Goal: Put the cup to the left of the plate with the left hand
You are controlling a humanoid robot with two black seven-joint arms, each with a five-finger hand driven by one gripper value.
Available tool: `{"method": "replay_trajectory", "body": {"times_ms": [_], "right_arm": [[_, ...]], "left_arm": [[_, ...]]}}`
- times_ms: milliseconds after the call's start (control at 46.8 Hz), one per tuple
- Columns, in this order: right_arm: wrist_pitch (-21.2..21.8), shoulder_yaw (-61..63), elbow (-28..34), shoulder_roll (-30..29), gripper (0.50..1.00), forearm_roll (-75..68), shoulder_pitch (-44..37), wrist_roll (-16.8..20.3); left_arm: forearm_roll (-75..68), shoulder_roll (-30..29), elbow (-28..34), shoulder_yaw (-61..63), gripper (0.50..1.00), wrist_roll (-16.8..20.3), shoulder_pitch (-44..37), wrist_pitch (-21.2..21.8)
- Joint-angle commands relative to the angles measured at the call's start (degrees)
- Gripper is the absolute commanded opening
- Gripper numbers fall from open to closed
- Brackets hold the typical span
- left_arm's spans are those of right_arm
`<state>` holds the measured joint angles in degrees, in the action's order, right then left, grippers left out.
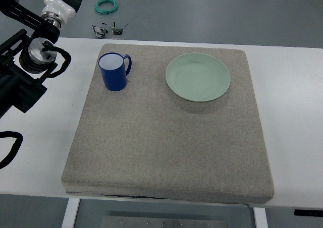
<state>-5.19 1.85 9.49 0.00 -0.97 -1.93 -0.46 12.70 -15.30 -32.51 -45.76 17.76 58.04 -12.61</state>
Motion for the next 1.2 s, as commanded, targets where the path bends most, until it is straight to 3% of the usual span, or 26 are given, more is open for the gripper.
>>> {"method": "replay_trajectory", "body": {"times_ms": [0,364,1176], "right_arm": [[0.0,0.0,0.0,0.0,0.934,0.0,0.0,0.0],[0.0,0.0,0.0,0.0,0.934,0.0,0.0,0.0],[0.0,0.0,0.0,0.0,0.934,0.0,0.0,-0.1]], "left_arm": [[1.3,0.0,0.5,0.1,0.994,0.1,-0.3,-1.6],[1.1,2.5,4.0,0.8,0.994,0.2,-0.9,-2.1],[0.9,4.7,4.1,1.6,0.994,0.2,-0.4,-2.2]]}}
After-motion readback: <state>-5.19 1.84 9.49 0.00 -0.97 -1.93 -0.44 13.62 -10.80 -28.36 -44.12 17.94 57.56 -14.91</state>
